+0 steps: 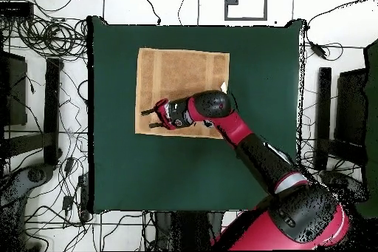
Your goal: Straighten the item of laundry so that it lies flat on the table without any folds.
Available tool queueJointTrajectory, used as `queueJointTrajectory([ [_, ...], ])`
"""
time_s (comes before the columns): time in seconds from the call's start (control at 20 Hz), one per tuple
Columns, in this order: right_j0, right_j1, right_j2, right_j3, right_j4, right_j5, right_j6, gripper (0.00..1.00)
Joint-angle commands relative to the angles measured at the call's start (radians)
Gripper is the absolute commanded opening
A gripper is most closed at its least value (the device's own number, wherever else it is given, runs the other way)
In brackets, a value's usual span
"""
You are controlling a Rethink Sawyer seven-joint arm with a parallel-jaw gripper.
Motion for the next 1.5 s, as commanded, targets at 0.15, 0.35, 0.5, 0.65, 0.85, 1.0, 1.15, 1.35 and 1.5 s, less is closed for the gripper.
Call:
queueJointTrajectory([
  [0.15, 0.035, 0.011, 0.024, 0.022, 0.044, -0.099, 0.058, 1.00],
  [0.35, 0.140, -0.119, -0.146, -0.141, -0.157, -0.183, 0.052, 1.00],
  [0.5, 0.222, -0.212, -0.266, -0.293, -0.325, -0.185, 0.017, 1.00],
  [0.65, 0.271, -0.273, -0.328, -0.388, -0.481, -0.167, -0.052, 1.00],
  [0.85, 0.264, -0.311, -0.312, -0.436, -0.608, -0.132, -0.152, 1.00],
  [1.0, 0.253, -0.324, -0.296, -0.434, -0.627, -0.093, -0.134, 1.00],
  [1.15, 0.266, -0.320, -0.304, -0.447, -0.619, -0.045, -0.048, 1.00],
  [1.35, 0.299, -0.308, -0.325, -0.496, -0.604, 0.030, 0.021, 1.00],
  [1.5, 0.300, -0.253, -0.311, -0.561, -0.568, 0.083, -0.001, 1.00],
])
